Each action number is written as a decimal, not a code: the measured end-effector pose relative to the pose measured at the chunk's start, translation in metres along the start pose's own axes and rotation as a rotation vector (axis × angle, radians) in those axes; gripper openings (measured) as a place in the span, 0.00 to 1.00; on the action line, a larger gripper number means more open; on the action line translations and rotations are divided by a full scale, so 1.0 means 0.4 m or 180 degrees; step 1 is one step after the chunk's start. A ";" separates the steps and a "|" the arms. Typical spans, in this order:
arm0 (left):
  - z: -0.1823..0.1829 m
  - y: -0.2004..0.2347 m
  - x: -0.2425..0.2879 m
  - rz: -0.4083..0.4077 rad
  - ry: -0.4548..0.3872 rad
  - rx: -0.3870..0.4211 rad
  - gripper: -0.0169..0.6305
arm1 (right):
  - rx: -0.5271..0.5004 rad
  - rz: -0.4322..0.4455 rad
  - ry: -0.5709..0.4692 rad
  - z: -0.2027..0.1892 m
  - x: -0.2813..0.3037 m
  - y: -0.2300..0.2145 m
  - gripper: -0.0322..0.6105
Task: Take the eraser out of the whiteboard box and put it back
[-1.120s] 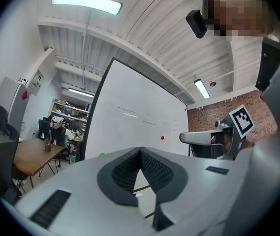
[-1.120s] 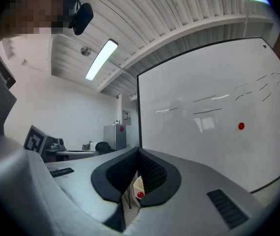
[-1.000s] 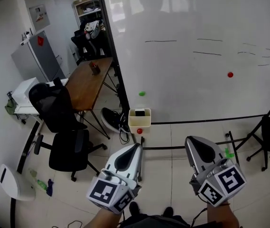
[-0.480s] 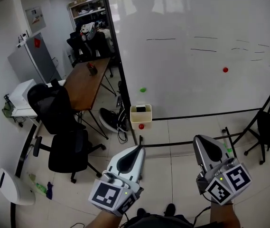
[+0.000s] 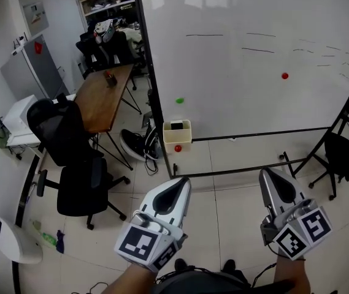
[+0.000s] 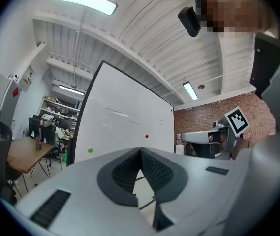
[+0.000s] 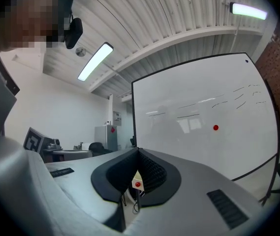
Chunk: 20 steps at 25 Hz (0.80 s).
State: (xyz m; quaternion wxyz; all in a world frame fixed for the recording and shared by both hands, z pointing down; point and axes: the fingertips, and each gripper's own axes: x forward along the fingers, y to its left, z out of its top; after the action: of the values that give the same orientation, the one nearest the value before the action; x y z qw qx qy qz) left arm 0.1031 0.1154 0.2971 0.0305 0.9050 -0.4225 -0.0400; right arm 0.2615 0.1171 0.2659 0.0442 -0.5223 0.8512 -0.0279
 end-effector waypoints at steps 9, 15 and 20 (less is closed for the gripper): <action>0.006 -0.203 0.038 0.0062 -0.0029 0.0034 0.07 | -0.0025 0.0121 -0.0078 0.050 -0.165 -0.112 0.07; 0.011 -0.297 0.060 0.0015 -0.0031 0.0078 0.07 | -0.0028 0.0132 -0.0050 0.054 -0.234 -0.153 0.07; 0.010 -0.328 0.068 0.0003 -0.0046 0.0056 0.07 | -0.0022 0.0104 -0.0033 0.055 -0.265 -0.175 0.07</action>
State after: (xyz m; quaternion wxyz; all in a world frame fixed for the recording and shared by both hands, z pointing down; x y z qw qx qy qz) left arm 0.2203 0.1786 0.2801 0.0195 0.9047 -0.4235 -0.0428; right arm 0.3737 0.1800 0.2553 0.0473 -0.5086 0.8594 -0.0215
